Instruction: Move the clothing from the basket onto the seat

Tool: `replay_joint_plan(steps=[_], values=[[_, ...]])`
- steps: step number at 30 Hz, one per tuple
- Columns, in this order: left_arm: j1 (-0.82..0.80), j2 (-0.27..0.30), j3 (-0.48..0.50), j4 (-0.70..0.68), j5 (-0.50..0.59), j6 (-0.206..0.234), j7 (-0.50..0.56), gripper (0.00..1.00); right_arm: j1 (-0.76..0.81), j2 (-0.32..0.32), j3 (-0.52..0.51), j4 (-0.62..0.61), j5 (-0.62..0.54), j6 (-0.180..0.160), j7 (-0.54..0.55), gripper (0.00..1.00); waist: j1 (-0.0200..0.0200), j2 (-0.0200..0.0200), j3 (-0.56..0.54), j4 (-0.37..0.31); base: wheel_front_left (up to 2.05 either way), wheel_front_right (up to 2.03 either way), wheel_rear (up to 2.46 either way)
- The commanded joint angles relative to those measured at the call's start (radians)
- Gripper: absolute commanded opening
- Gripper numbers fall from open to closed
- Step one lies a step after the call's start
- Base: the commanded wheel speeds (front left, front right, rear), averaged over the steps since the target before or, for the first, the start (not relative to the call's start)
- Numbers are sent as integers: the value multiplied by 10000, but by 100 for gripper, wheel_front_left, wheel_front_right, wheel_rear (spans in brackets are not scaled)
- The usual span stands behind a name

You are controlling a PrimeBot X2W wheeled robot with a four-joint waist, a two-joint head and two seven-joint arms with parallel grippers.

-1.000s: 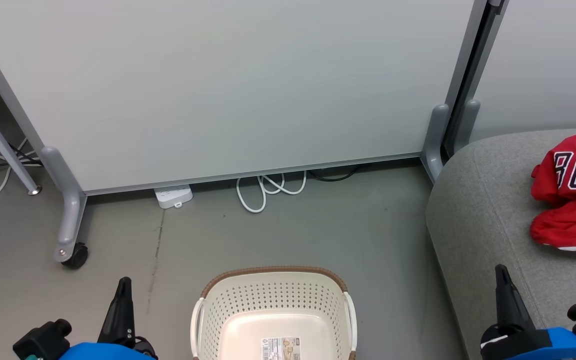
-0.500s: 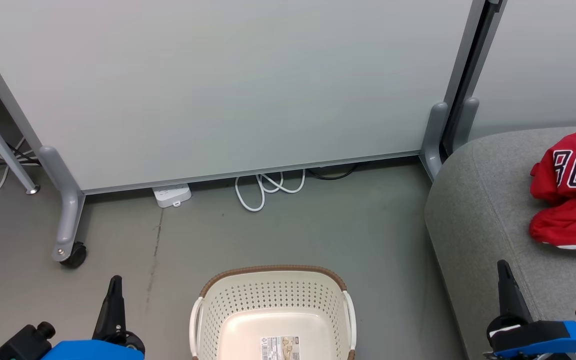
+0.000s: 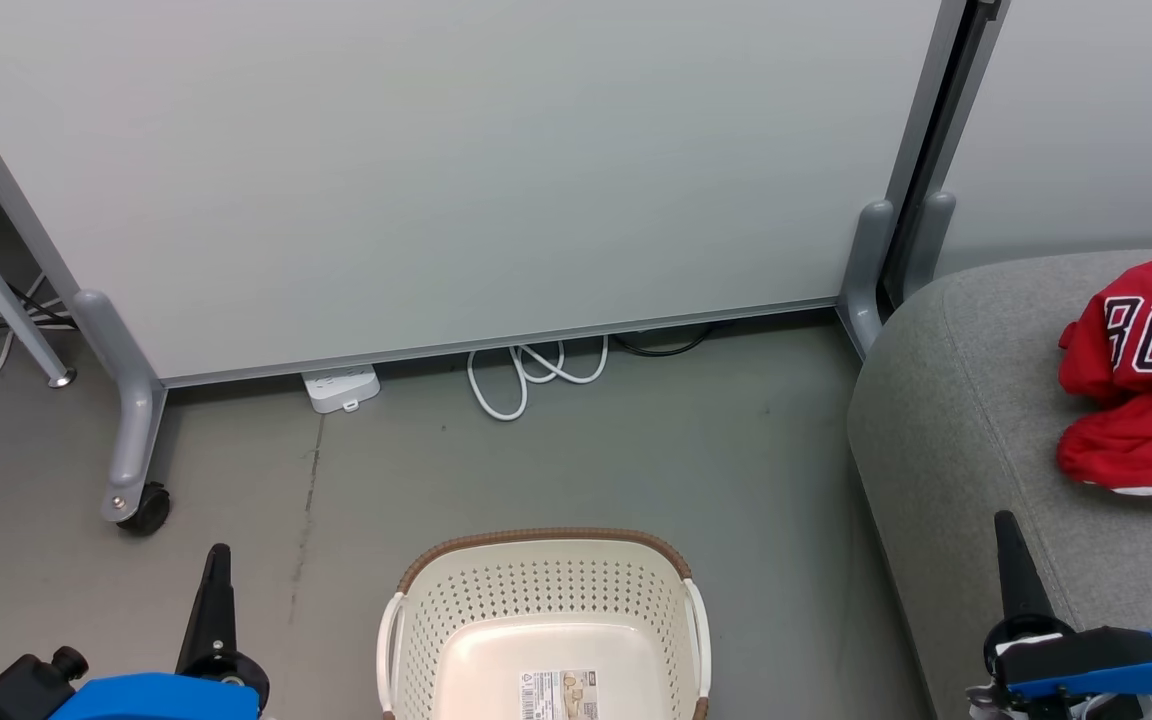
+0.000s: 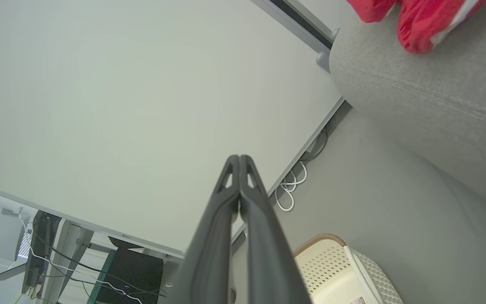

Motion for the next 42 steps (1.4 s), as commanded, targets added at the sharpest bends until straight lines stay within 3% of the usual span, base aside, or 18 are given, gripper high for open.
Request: replay_joint_plan(steps=[1,42], values=[[-256,54,65,-149,-285,-28,60,0,-209,23,-54,-99,288,-3,77,0,-1,-1,4,-3,0,0,0],[-343,71,493,-341,-4179,-76,1065,0,-585,151,-272,-37,4214,-4,1091,0,-1,-1,131,-101,0,0,0]])
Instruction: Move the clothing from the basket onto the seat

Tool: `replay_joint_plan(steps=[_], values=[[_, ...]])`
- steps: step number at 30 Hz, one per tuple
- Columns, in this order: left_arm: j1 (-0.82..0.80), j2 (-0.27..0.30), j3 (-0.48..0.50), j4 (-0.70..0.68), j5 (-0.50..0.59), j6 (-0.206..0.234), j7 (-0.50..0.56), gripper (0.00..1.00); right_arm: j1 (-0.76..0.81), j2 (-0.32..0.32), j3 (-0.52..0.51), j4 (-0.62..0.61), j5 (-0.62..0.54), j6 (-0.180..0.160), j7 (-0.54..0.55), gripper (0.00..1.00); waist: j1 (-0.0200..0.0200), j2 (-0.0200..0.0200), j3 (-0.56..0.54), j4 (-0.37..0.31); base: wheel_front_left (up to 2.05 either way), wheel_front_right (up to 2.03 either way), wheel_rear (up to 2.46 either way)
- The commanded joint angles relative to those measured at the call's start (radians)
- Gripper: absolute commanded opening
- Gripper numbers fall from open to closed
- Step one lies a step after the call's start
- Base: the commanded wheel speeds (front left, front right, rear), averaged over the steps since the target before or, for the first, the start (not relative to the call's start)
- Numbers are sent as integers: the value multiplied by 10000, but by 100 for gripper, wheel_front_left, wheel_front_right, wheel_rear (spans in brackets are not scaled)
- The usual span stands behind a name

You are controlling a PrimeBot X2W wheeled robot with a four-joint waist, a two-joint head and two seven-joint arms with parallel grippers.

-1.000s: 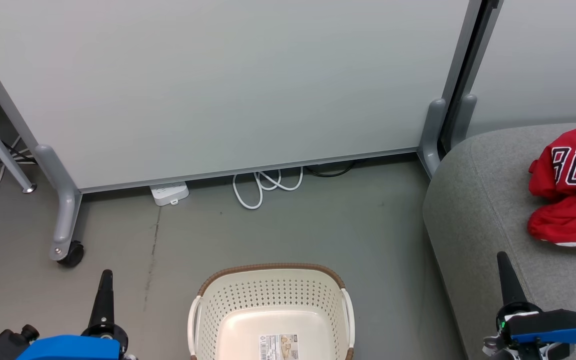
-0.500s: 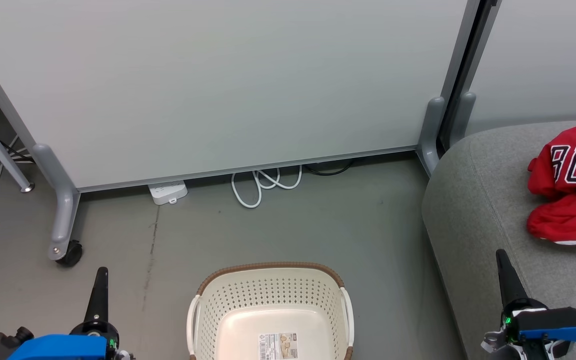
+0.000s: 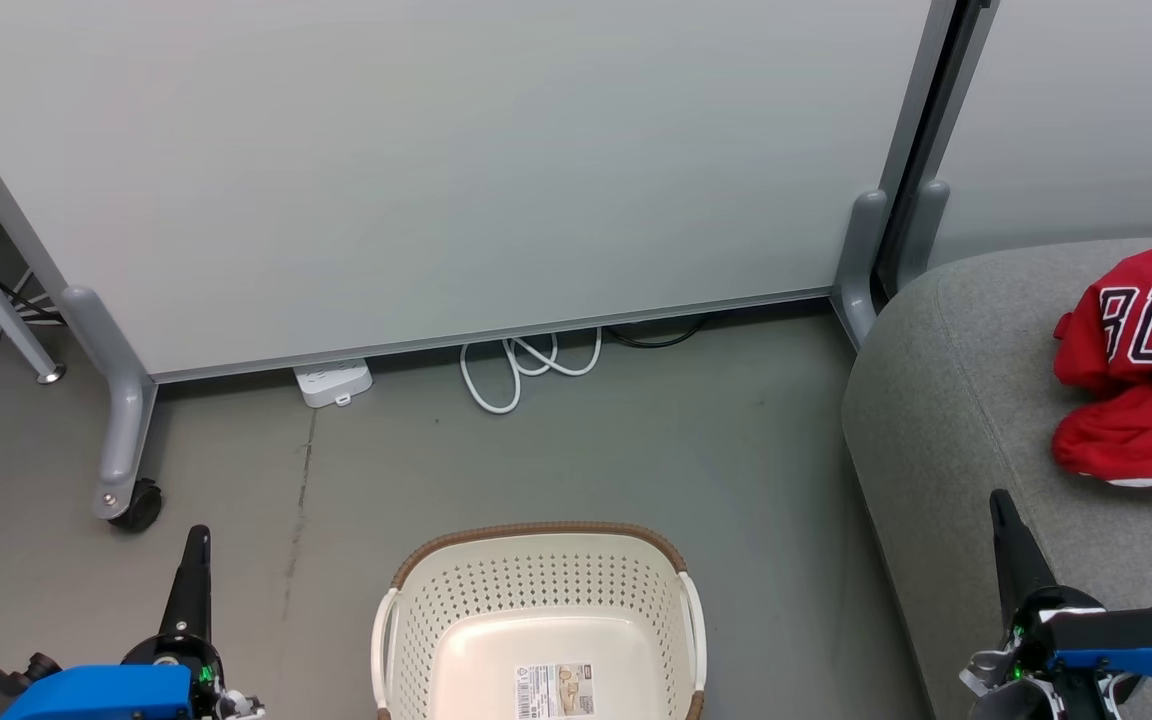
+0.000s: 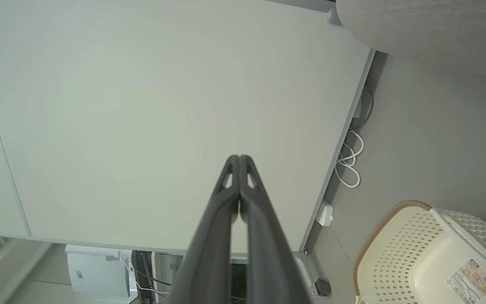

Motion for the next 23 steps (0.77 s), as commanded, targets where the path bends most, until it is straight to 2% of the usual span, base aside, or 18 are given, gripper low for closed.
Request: replay_joint_plan(steps=[1,23], values=[[-151,57,72,-83,-227,-49,87,0,-202,39,-30,-40,272,-2,93,0,0,-1,5,-4,0,0,0],[-187,63,245,-160,-1835,-70,513,0,-324,89,-126,-8,1874,-3,511,0,0,-1,73,-57,0,0,0]])
